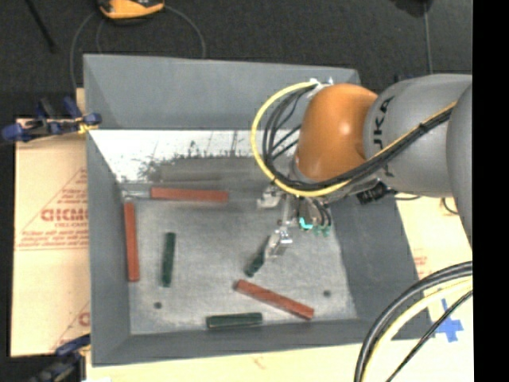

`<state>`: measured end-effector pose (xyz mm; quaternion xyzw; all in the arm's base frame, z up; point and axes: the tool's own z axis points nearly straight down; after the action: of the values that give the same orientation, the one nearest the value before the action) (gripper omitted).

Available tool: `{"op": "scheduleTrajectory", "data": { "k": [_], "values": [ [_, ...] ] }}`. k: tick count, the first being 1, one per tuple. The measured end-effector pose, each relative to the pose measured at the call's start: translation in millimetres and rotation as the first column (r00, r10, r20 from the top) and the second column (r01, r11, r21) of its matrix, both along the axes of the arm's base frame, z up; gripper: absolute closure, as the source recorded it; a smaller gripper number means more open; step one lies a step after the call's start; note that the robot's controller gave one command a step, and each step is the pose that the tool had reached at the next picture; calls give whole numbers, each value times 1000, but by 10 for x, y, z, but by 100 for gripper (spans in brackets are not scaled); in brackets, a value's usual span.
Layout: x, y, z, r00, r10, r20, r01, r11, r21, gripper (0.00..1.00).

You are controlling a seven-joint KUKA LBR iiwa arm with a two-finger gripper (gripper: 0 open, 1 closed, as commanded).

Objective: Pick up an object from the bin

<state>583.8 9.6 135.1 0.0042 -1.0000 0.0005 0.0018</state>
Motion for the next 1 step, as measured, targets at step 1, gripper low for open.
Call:
{"op": "scheduleTrajectory", "data": {
  "k": [1],
  "values": [
    [19, 1, 42, 1000, 0, 7, 0, 1000, 0, 0]
  ]
}}
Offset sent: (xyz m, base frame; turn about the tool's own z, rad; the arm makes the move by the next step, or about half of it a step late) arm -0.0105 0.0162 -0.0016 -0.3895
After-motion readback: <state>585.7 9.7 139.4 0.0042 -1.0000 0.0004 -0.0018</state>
